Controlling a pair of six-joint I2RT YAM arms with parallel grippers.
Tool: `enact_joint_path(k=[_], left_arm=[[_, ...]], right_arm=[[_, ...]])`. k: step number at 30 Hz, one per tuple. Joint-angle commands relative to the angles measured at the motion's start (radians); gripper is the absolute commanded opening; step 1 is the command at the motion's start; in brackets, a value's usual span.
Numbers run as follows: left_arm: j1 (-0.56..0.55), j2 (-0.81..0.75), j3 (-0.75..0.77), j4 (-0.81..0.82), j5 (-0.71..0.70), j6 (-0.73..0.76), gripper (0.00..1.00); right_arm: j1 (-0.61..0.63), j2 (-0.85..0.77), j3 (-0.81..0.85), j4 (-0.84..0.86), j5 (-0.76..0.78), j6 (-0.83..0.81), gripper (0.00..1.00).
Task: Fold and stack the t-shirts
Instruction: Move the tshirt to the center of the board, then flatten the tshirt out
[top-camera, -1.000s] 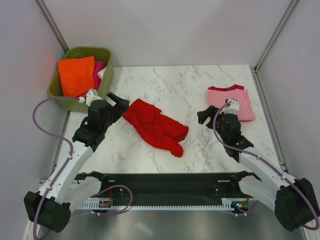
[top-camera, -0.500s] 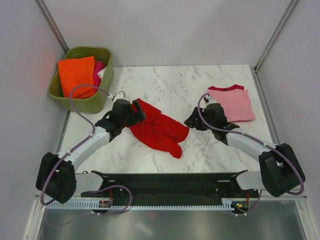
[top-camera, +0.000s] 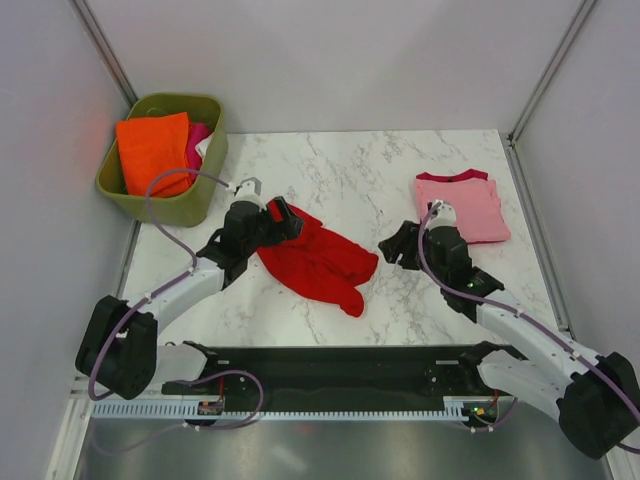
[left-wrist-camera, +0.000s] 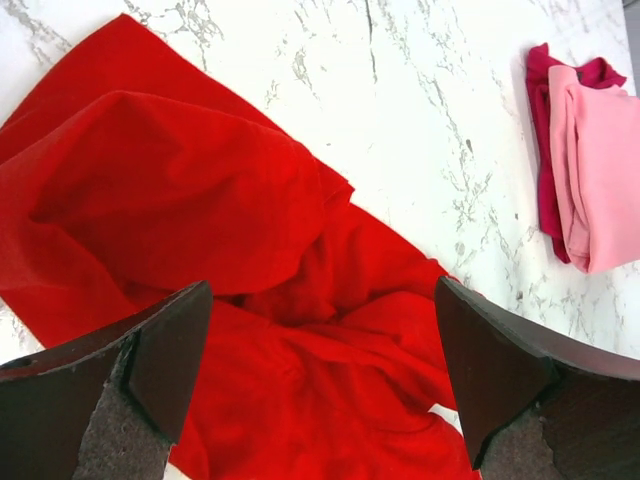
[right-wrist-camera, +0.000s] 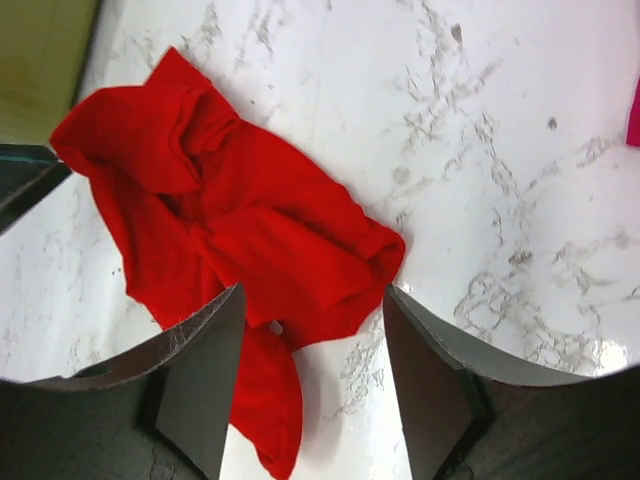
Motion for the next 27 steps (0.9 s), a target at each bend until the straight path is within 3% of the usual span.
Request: enact_joint_path(k=[1,4,6,10,14,23,27], left_arm=[[-0.003,-0.033,-0.029,0.129,0.021,0.049,0.98],[-0.003,-0.038,-0.047,0.155,0.018,0.038,0.98],[-0.003,-0.042,-0.052,0.161,0.015,0.036,0.98],[-0.003,-0.053,-0.069,0.172,0.006,0.027,0.98],[-0.001,-0.056,-0.070,0.172,0.001,0.021,0.98],[-0.001,-0.055,-0.079,0.178,0.006,0.010,0.98],[-0.001,-0.052,-0.078,0.179,0.009,0.010,0.98]], right_arm=[[-0.005,0.031,-0.043,-0.008,0.012,0.056,0.65],[-0.005,0.118,-0.046,0.028,-0.038,0.149,0.67],[-0.005,0.203,-0.043,0.083,-0.066,0.177,0.60],[-0.005,0.321,0.015,0.109,-0.123,0.199,0.57],[-0.004,0.440,0.054,0.141,-0.133,0.216,0.42],[-0.005,0.513,0.080,0.195,-0.114,0.213,0.44],[-0.005,0.520,0.089,0.200,-0.094,0.197,0.32]])
